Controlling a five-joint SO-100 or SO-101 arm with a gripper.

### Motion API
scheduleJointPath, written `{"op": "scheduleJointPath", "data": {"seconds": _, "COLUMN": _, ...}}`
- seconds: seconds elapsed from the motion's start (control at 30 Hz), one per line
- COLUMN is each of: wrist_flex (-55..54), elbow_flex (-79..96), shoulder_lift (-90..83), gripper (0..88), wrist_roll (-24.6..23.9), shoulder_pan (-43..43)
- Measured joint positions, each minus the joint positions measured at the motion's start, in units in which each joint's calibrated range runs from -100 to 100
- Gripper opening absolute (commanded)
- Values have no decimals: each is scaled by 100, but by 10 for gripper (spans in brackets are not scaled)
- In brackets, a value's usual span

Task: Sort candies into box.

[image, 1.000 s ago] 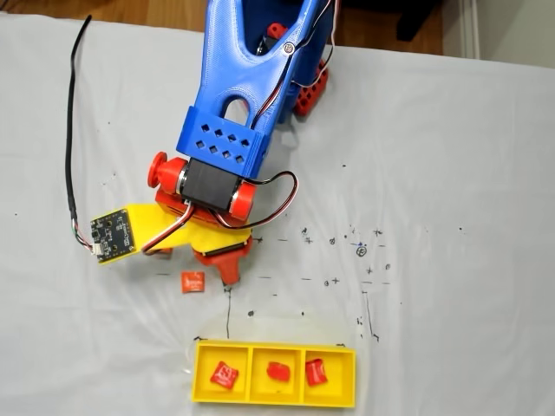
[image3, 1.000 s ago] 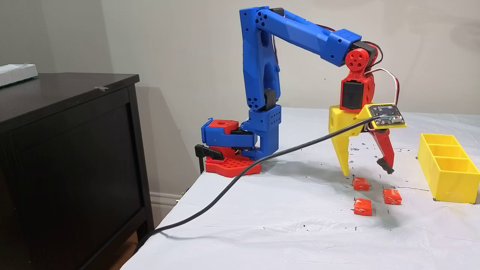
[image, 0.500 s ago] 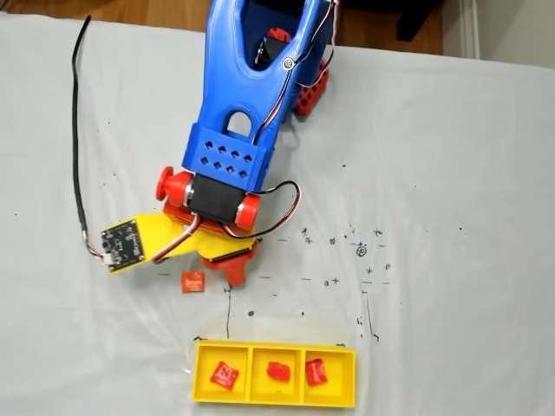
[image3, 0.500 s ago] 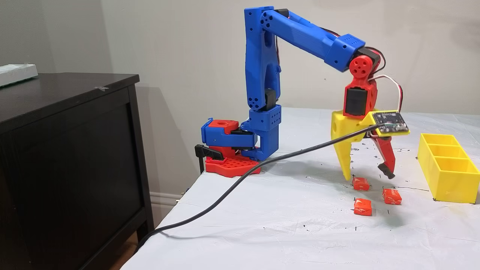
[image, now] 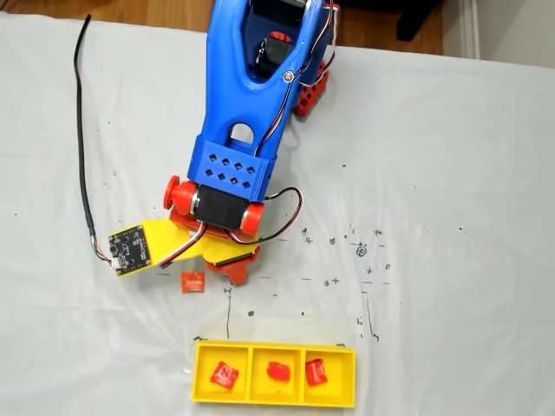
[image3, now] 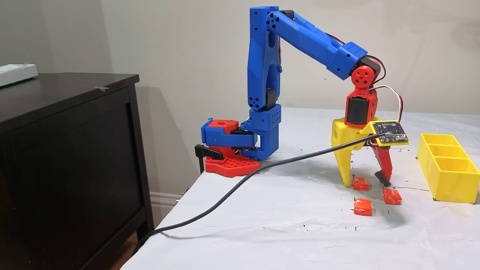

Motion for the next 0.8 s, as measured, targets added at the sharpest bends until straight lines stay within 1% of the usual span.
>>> {"op": "scheduleJointPath", "data": {"seconds": 0.1, "wrist_flex": -71, "elbow_flex": 26, "shoulder_lift": 17, "gripper": 52, "wrist_roll": 24, "shoulder_pan": 0}}
{"op": "scheduleJointPath", "data": {"seconds": 0.3, "wrist_flex": -238, "elbow_flex": 26, "shoulder_lift": -17, "gripper": 2, "wrist_roll": 34, "shoulder_pan": -23}}
{"op": "scheduleJointPath", "data": {"seconds": 0.5, "wrist_flex": -127, "elbow_flex": 34, "shoulder_lift": -254, "gripper": 2, "wrist_roll": -54, "shoulder_pan": -101}}
{"op": "scheduleJointPath", "data": {"seconds": 0.7, "wrist_flex": 183, "elbow_flex": 17, "shoulder_lift": -998, "gripper": 2, "wrist_roll": -313, "shoulder_pan": -414}}
{"op": "scheduleJointPath", "data": {"seconds": 0.8, "wrist_flex": 357, "elbow_flex": -325, "shoulder_lift": -1244, "gripper": 2, "wrist_roll": -474, "shoulder_pan": -531}}
